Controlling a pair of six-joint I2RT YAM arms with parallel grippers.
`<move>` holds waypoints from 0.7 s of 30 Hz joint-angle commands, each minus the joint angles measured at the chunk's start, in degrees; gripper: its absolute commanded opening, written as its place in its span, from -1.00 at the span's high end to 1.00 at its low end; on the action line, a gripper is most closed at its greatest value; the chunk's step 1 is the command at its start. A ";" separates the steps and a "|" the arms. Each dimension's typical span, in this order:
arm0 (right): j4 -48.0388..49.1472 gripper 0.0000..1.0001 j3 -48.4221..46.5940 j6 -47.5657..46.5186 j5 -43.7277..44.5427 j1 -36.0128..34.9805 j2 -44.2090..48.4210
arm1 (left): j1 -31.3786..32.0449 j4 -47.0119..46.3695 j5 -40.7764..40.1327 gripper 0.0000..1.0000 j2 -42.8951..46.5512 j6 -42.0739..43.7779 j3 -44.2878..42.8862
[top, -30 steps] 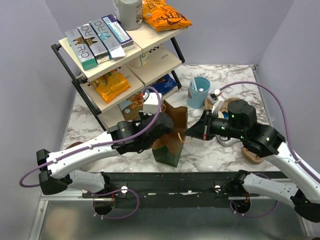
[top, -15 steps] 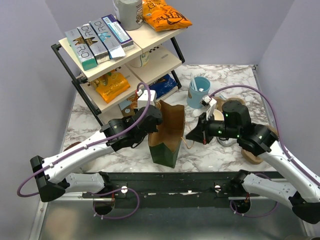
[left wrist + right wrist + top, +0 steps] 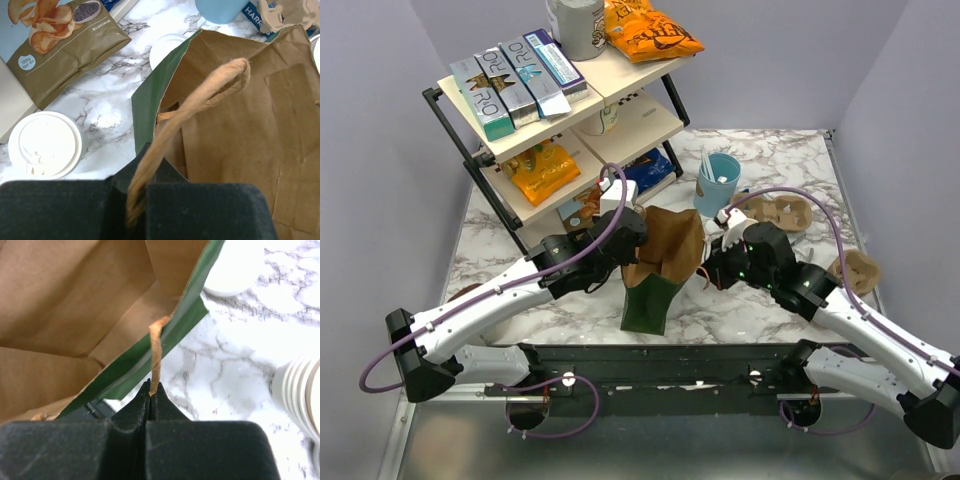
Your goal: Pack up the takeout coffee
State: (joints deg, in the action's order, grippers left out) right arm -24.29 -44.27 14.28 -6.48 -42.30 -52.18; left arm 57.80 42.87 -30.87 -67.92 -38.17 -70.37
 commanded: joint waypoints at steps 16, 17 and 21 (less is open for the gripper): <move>22.90 0.99 13.52 -5.68 10.06 0.03 8.32 | -0.23 -0.60 0.04 1.00 1.03 -0.41 0.06; 20.80 0.99 10.38 -4.02 11.65 0.03 9.63 | -0.23 -0.16 -1.28 1.00 1.30 -0.58 -0.29; 0.98 0.99 0.54 0.56 20.44 0.03 10.96 | -0.23 4.93 -9.98 1.00 2.09 -2.34 -2.75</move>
State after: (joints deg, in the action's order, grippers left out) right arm -9.34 -34.28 10.35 3.29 -42.30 -42.87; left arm 57.80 43.22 -31.29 -68.05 -38.72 -70.37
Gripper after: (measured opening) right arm 0.021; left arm 0.009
